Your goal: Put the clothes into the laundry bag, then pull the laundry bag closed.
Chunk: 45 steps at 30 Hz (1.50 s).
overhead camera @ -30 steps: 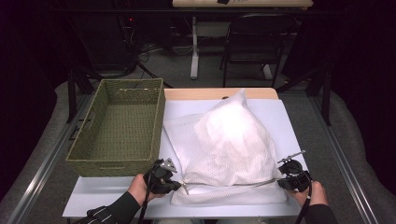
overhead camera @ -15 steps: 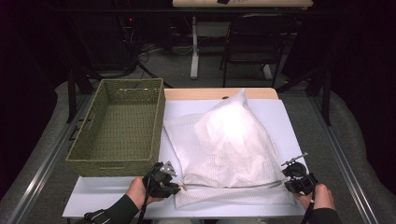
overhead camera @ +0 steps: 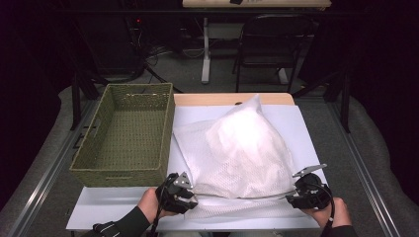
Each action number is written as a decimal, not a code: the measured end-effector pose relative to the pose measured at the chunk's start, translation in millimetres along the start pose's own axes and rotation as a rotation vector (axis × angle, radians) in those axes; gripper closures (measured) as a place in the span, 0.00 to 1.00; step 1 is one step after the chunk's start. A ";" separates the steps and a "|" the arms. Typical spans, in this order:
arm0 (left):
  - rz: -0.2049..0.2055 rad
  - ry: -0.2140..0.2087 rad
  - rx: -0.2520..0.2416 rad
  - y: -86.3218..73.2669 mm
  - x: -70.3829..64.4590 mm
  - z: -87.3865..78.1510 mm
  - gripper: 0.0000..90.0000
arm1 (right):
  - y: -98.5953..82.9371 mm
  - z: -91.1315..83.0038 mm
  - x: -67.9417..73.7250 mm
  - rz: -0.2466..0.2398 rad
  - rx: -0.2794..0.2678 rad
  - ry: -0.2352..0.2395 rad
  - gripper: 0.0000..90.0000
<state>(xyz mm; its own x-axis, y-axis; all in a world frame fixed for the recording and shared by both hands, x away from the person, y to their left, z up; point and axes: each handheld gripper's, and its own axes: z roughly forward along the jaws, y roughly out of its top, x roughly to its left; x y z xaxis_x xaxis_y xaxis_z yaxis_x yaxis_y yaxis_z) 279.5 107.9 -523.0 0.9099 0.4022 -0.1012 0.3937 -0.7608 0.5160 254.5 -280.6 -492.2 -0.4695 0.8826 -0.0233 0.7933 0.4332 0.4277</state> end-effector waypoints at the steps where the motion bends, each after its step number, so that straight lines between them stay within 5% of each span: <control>1: 0.007 0.022 0.012 1.1 -1.8 0.3 0.65 | 0.9 -0.4 2.0 -0.006 -0.005 0.011 0.55; 8: -0.086 0.096 0.008 -3.9 13.8 -2.9 0.42 | 4.1 0.4 9.0 -0.026 -0.018 0.030 0.50; 14: -0.089 0.014 0.001 -2.2 16.0 4.1 0.44 | 5.4 0.0 10.5 -0.033 -0.023 0.039 0.49; 22: 0.009 -0.102 -0.058 1.2 -11.7 -4.4 0.48 | 10.7 1.5 16.2 -0.069 -0.019 0.043 0.49; 25: -0.012 -0.101 -0.086 0.1 -4.7 -7.6 0.48 | 12.3 1.9 17.9 -0.079 -0.029 0.058 0.44; 31: -0.074 0.015 -0.094 3.2 7.7 -9.1 0.36 | 13.4 2.2 18.5 -0.067 -0.039 0.086 0.30; 34: -0.119 0.059 -0.091 6.1 17.8 -5.7 0.31 | 16.4 8.4 21.8 -0.098 -0.028 0.096 0.23; 38: -0.137 0.066 -0.087 8.0 25.9 -3.5 0.25 | 19.6 11.5 24.4 -0.109 -0.021 0.113 0.16; 45: -0.154 0.045 -0.047 10.5 37.2 6.3 0.29 | 27.5 -0.4 42.3 -0.208 -0.137 0.093 0.04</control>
<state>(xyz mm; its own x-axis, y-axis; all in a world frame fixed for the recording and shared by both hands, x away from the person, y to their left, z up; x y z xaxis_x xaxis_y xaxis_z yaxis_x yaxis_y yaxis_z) 318.2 111.6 -526.7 0.8320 0.5355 -0.1449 0.5207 -0.6639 0.5368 256.3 -231.4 -481.1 -0.6559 0.7536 -0.0431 0.6191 0.5698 0.5405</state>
